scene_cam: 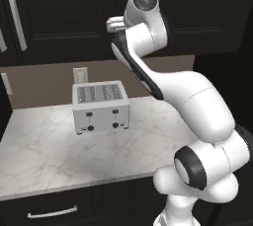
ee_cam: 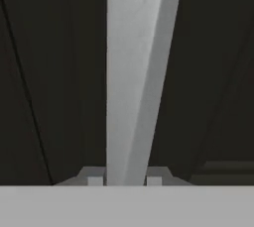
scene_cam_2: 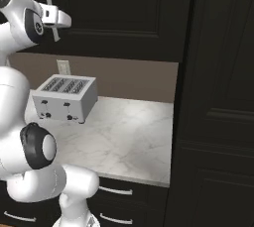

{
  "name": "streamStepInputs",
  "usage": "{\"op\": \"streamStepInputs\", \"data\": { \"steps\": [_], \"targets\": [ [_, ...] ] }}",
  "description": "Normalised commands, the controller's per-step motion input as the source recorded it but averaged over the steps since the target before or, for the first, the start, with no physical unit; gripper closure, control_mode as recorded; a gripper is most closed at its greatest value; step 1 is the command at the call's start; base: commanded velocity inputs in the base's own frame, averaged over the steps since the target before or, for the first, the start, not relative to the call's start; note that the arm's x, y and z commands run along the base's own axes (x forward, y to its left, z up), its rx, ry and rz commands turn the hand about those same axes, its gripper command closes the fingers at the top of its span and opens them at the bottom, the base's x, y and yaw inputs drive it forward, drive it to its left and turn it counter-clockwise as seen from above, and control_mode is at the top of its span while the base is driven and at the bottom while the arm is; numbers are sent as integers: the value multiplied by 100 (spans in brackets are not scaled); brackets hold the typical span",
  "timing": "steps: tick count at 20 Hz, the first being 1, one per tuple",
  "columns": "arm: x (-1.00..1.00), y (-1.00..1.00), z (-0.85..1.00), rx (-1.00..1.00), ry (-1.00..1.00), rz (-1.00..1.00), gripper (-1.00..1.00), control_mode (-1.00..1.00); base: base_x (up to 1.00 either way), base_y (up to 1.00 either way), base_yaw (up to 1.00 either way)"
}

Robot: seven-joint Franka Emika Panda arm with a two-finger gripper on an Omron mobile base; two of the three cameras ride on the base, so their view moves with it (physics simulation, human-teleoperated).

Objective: The dining table condiment station is running low on mustard. Refill the condiment station by opening the cabinet and taking the mustard from the cabinet and placing it on the dining table.

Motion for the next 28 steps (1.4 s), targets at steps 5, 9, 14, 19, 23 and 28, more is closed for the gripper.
{"op": "streamStepInputs", "data": {
  "steps": [5,9,14,19,23,28],
  "targets": [
    [-65,-55,-7,0,-12,1,100,-100,0,0,0],
    [-100,-88,0,0,-8,-7,100,-100,0,0,0],
    [-100,-94,14,0,-7,-15,100,-100,0,0,0],
    [-100,-90,34,0,-3,-18,100,-100,0,0,0],
    [-100,-77,50,1,-2,-17,-100,-100,0,0,0],
    [-100,-20,4,0,-12,-9,-100,-100,0,0,0]
  ]
}}
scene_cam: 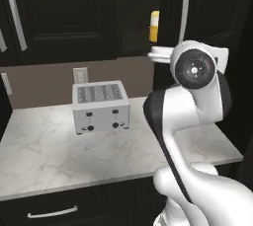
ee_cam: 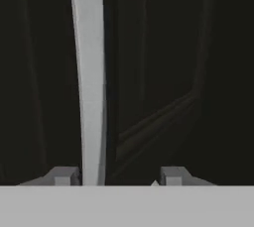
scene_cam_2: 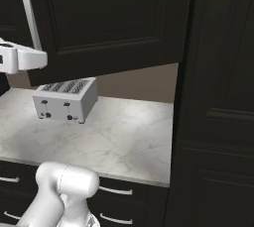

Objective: The dining table condiment station is running low on mustard. Refill the condiment station by opening the cabinet and taking the mustard from the cabinet and placing it on the dining table.

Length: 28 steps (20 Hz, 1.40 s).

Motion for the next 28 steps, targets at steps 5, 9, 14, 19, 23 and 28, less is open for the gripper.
{"op": "streamStepInputs", "data": {
  "steps": [5,9,14,19,23,28],
  "targets": [
    [-100,37,32,0,-15,-5,-100,-100,0,0,0],
    [-100,99,50,0,-10,0,-100,-100,0,0,0],
    [12,100,-12,0,-1,-6,-100,-100,0,0,0],
    [87,72,-36,0,3,-22,-100,-100,0,0,0],
    [65,11,-5,-5,0,-21,-100,-100,0,0,0],
    [69,-2,-5,-3,0,-21,-100,-100,0,0,0]
  ]
}}
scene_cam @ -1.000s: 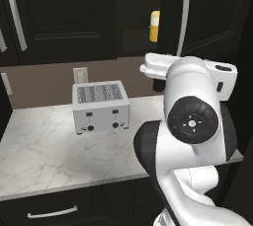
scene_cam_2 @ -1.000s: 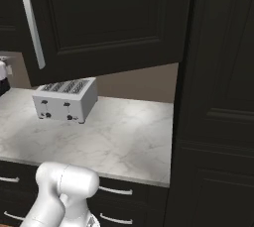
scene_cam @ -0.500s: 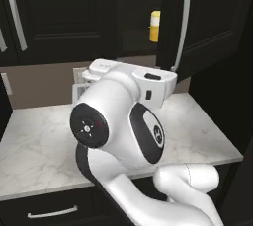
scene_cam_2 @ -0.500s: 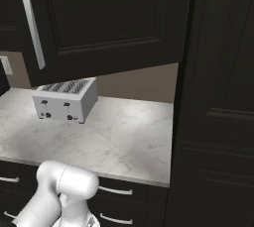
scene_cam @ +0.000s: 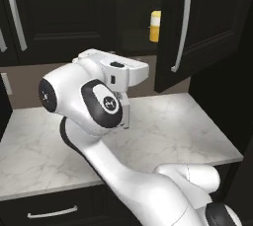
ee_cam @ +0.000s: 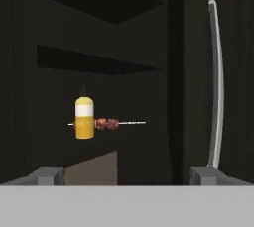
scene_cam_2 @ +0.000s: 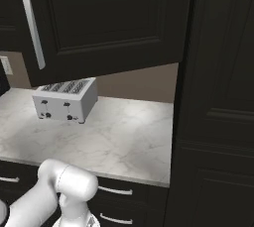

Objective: The dining table condiment station is running low on mustard. Refill the condiment station by opening the cabinet and taking the mustard from the cabinet and placing it on the dining table.

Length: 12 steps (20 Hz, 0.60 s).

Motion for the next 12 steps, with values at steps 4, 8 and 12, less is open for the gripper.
{"op": "streamStepInputs", "data": {
  "steps": [4,8,12],
  "targets": [
    [58,-1,0,0,0,-19,-100,-100,0,0,0],
    [31,-18,0,0,0,-20,-100,-100,0,0,0],
    [0,-56,0,0,0,-25,-100,-100,0,0,0]
  ]
}}
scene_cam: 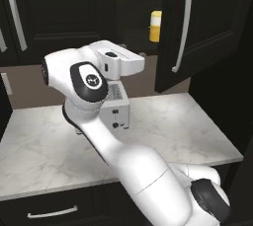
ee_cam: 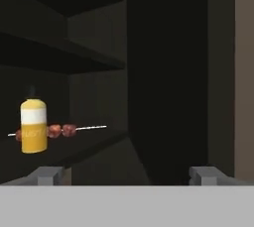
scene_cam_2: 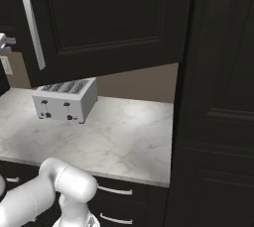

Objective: The dining table condiment station is running low on mustard. Refill the condiment station by opening the cabinet and taking the mustard from the cabinet and placing it on the dining table.

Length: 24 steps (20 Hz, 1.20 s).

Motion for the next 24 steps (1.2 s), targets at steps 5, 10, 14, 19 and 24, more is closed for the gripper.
{"op": "streamStepInputs", "data": {
  "steps": [5,10,14,19,24],
  "targets": [
    [1,-51,0,0,0,-23,-100,-100,0,0,0],
    [6,-40,0,0,0,-20,-100,-100,0,0,0],
    [2,-49,0,0,0,-20,-100,-100,0,0,0],
    [1,-49,1,0,-2,-19,-100,-100,0,0,0],
    [-75,-97,20,1,-4,-26,-100,-100,0,0,0]
  ]
}}
